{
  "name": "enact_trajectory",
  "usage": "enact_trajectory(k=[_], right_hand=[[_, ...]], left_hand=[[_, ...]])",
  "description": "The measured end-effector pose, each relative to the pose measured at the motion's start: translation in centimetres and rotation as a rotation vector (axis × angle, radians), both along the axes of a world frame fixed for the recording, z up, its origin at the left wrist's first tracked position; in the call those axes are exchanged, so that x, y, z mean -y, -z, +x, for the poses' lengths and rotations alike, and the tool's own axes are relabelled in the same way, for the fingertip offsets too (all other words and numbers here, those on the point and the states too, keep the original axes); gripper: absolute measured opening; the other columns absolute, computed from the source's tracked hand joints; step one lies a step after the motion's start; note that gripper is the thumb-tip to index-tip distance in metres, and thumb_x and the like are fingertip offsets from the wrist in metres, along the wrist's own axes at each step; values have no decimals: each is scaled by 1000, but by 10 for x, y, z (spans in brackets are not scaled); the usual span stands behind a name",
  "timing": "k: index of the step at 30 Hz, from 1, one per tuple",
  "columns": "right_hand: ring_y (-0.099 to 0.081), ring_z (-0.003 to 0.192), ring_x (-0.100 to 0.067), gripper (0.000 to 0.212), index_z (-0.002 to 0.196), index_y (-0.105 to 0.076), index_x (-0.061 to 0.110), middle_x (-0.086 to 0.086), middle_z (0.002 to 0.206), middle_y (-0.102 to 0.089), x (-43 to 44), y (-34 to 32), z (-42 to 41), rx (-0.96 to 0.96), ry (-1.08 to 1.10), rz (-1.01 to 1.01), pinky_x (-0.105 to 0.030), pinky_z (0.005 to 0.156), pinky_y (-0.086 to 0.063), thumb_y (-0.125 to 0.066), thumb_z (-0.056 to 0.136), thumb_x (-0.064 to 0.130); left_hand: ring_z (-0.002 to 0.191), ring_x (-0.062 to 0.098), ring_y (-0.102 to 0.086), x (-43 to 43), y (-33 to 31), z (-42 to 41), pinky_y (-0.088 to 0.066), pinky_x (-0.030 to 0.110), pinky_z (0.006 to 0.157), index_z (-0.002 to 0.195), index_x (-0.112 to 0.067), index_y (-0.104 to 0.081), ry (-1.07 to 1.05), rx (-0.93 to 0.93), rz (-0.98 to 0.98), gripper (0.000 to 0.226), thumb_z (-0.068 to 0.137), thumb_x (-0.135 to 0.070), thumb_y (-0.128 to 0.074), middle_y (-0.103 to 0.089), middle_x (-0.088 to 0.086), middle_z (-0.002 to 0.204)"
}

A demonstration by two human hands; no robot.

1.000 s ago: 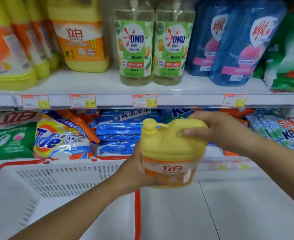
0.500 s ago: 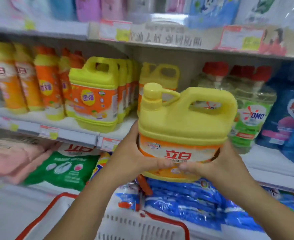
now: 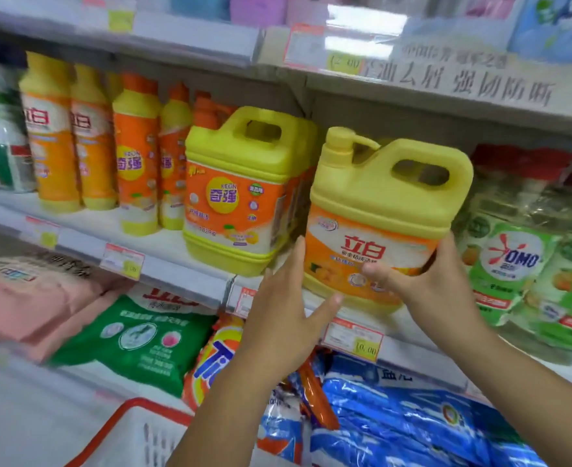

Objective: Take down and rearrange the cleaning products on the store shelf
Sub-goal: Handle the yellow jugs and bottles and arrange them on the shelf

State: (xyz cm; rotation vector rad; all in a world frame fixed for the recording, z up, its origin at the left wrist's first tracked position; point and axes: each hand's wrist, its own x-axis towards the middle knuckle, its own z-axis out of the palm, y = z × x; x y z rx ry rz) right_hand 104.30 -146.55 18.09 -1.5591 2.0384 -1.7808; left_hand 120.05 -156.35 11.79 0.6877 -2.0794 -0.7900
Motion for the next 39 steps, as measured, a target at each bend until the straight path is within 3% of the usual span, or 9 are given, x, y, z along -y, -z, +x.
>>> enact_trajectory(k=[5,9,18,21,25,27,32,35,39], right_hand=[[-57,87,25,83,137,-37,30,29,109,-58,21,7,-18,51,27,22,-3,64,-48,-77,66,43],[-58,89,23,85,141,-30,35,35,104,-59,37,20,-20,116,60,-4,-1,66,-46,-72,67,46],[-65,104,5,68,126,-33,53,18,122,-63,52,22,-18,308,11,-22,-11,79,-52,-74,74,37],[-62,102,11,75,137,-30,46,21,124,-60,52,25,-20,247,6,-39,-3,75,-48,-71,75,48],[-58,119,-7,80,144,-29,41,12,134,-56,51,31,-23,205,59,-19,-39,96,-54,-70,78,59],[-50,129,-16,84,149,-26,36,5,144,-47,44,25,-17,148,137,16,-47,104,-47,-66,80,62],[-22,148,-21,69,151,-29,12,-11,158,-24,2,28,30,-40,137,-124,-26,119,-23,-55,96,43],[-26,145,-8,60,148,-37,21,4,156,-29,5,23,67,-83,-114,-14,-41,113,-39,-55,95,42],[-23,146,-5,67,153,-27,31,8,159,-25,52,-13,86,-105,-183,77,-33,119,-28,-57,95,42]], left_hand=[[139,-7,-7,12,20,-15,5,22,116,154,-37,8,-190,39,-252,89,90,-68,-45,-11,-19,161],[140,4,-26,26,31,-28,-3,29,114,155,-32,-3,-244,71,-263,92,83,-78,-37,-25,-11,160],[134,-15,6,29,4,-25,6,21,106,141,-45,34,-169,295,-133,104,65,-88,-23,4,-29,155],[138,-6,0,30,6,-25,3,23,107,137,-46,36,-174,358,-130,102,65,-90,-21,0,-24,158],[143,3,-8,27,-5,-22,-2,26,111,149,-42,20,-130,405,-67,108,72,-84,-44,-5,-18,161],[143,7,-15,17,-22,-11,-11,21,109,150,-44,5,-42,365,20,99,83,-59,-66,-14,-13,161],[143,7,-26,1,-42,63,-21,16,110,151,-32,-29,-160,398,119,75,88,-44,-68,-31,-12,155],[142,10,-30,21,-46,104,-28,27,113,153,-30,-25,-302,401,159,83,86,-47,-70,-30,-8,157],[145,14,-27,75,-45,126,-31,41,116,156,-27,-14,-337,289,198,102,79,-45,-78,-23,-3,160]])
